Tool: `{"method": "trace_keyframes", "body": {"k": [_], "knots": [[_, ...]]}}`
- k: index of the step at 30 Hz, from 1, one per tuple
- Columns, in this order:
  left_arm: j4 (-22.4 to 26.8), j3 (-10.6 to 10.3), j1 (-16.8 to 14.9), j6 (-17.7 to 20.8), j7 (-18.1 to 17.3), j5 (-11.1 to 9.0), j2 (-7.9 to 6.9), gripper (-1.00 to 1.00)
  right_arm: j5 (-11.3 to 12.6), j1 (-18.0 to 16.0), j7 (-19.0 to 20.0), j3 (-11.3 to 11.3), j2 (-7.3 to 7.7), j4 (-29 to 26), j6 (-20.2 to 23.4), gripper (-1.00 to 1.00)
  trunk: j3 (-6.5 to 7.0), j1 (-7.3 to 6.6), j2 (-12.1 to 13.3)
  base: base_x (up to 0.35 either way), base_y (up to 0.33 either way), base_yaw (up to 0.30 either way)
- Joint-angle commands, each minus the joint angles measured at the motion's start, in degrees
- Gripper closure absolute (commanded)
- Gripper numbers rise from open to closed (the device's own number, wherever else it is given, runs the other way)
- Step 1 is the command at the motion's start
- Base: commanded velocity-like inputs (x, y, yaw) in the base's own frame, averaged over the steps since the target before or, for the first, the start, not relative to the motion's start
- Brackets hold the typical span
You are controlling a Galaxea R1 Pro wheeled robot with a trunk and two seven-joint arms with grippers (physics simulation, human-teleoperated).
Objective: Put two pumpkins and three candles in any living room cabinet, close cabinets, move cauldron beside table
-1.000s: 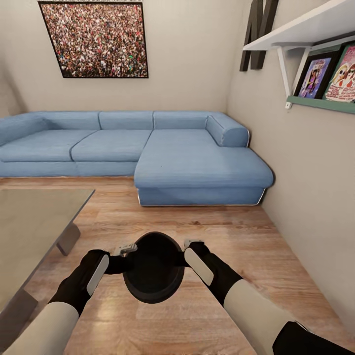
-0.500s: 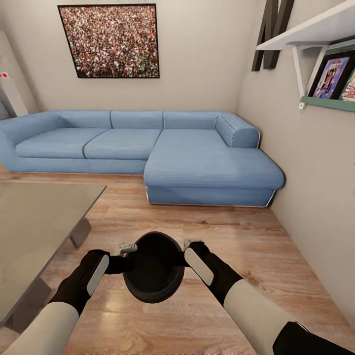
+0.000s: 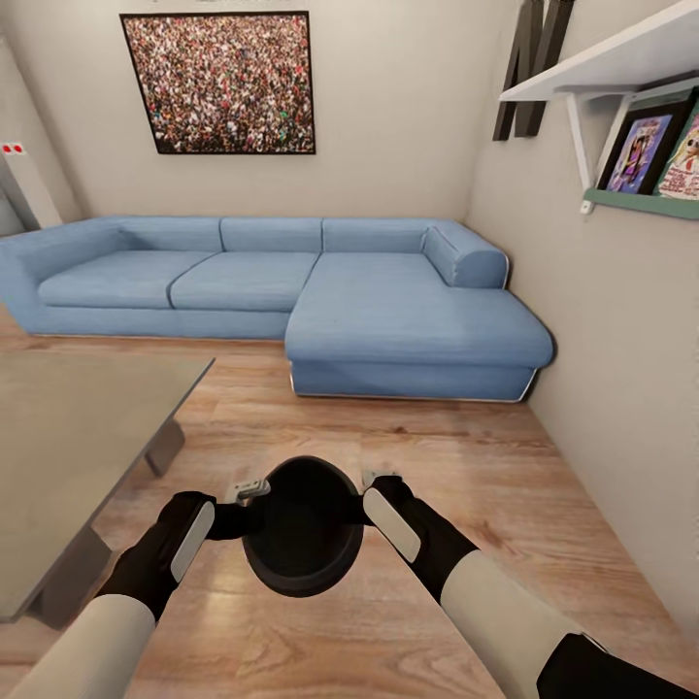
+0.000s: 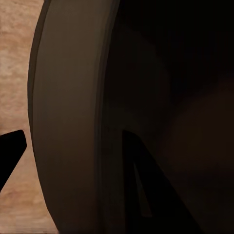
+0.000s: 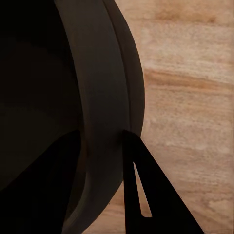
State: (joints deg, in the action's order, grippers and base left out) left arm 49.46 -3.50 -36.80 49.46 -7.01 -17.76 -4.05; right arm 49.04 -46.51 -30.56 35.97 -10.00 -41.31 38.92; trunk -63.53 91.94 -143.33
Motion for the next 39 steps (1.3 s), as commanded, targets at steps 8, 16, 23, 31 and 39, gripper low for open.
{"method": "trace_keyframes", "body": {"k": [8, 16, 23, 31, 39], "knots": [[-0.1, -0.2, 0.0, 0.0, 0.0, 3.6, -0.17, 1.0, 1.3, -0.1, -0.5, 0.9, 0.0, -1.8, -0.6, 1.0, 0.15, -0.04, 0.0, -0.229, -0.078, 0.202], [-0.1, -0.2, 0.0, 0.0, 0.0, 3.6, -0.16, 1.0, 1.3, -0.1, -0.6, 0.9, 0.0, -1.8, -0.6, 1.0, 0.27, -0.04, 0.0, -0.041, -0.016, 0.153], [0.0, -0.2, 0.0, 0.0, -0.1, 3.6, -0.17, 1.0, 1.3, -0.1, -0.6, 0.9, 0.0, -1.8, -0.6, 1.0, 0.28, -0.04, 0.0, -0.07, -0.001, 0.012], [0.0, -0.2, 0.0, 0.0, -0.1, 3.6, -0.15, 1.0, 1.3, -0.1, -0.6, 0.9, 0.0, -1.9, -0.6, 1.0, 0.28, -0.04, 0.0, -0.278, 0.0, 0.026], [-0.1, -0.2, 0.0, 0.0, 0.0, 3.6, -0.17, 1.0, 1.3, -0.1, -0.6, 0.9, 0.0, -1.9, -0.6, 1.0, 0.39, -0.04, 0.0, -0.222, 0.0, 0.217]]}}
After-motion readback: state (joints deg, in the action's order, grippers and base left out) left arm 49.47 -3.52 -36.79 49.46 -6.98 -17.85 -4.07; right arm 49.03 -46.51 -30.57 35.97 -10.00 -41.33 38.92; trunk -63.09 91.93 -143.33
